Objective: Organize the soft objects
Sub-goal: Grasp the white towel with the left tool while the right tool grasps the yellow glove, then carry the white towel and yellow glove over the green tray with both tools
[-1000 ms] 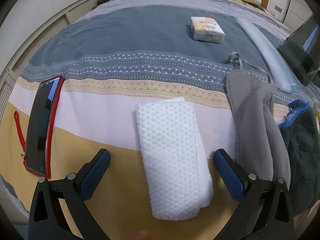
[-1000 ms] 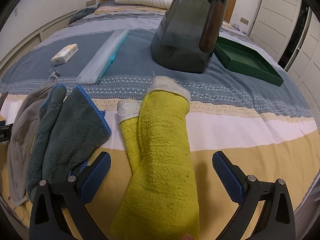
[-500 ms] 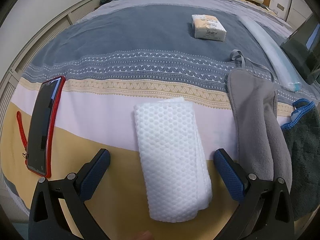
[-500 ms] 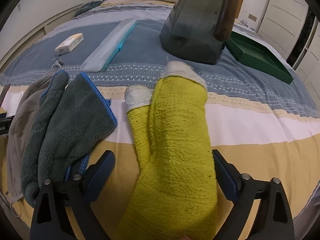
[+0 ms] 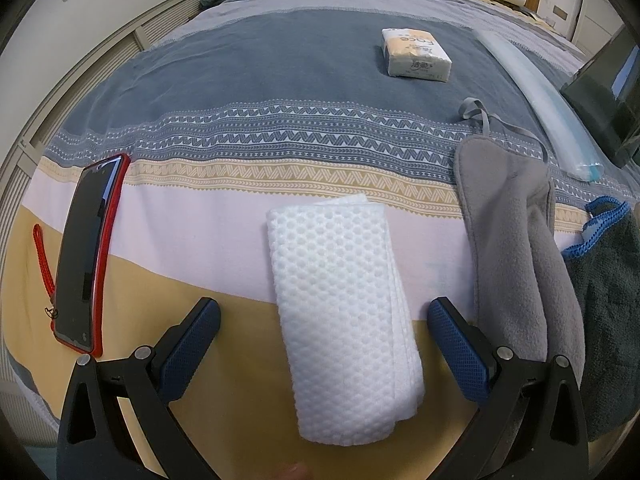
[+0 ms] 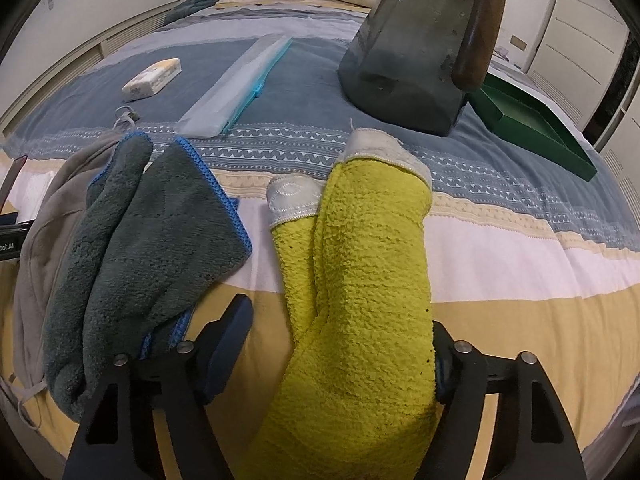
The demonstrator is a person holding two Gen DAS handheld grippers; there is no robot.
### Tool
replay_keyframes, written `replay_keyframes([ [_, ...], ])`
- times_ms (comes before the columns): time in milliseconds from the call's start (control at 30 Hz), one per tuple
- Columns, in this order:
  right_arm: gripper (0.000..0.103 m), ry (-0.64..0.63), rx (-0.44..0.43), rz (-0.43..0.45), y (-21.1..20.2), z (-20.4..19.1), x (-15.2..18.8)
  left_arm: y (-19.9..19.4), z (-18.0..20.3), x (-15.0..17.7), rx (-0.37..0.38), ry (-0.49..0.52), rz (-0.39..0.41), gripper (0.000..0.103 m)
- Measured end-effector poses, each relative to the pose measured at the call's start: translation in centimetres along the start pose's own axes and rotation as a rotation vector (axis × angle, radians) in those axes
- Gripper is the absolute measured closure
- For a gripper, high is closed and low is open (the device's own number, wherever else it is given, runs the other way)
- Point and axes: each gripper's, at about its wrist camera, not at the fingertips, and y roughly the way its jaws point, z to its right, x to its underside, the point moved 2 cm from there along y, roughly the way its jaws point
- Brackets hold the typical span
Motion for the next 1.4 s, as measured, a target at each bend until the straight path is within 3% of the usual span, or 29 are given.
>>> replay_keyframes([
  [200,0.042,-0.007,-0.008,0.006,-0.1,0.0,0.1,0.0,0.0,0.0,-0.001,0.001,-0.001,0.002],
  [367,0.058,-0.010,-0.013,0.008,-0.3,0.1,0.1,-0.3,0.4,0.0,0.003,0.023,0.002,0.013],
  [467,0.067,-0.013,-0.019,0.006,-0.4,0.5,0.0,-0.6,0.9,0.0,0.007,0.041,0.014,0.030],
  [567,0.075,-0.020,-0.024,0.006,-0.6,0.7,-0.1,-1.0,1.2,0.0,0.020,0.057,0.027,0.055],
  [633,0.080,-0.029,-0.025,0.008,-0.8,0.7,-0.1,-1.2,1.1,-0.2,0.017,0.063,0.035,0.082],
  [700,0.082,-0.034,-0.027,0.011,-0.9,0.7,-0.2,-1.3,0.9,-0.3,0.029,0.061,0.039,0.090],
  [1033,0.086,-0.025,-0.059,0.035,-2.6,1.3,-0.1,-3.9,-1.9,-0.9,0.134,-0.021,0.078,0.093],
  [1233,0.086,-0.002,-0.093,0.077,-5.0,2.6,0.3,-8.5,-1.8,-1.2,0.146,-0.021,0.141,0.093],
  [1400,0.086,0.026,-0.114,0.124,-8.1,4.9,0.6,-12.9,0.6,-1.5,0.146,0.029,0.189,0.093],
])
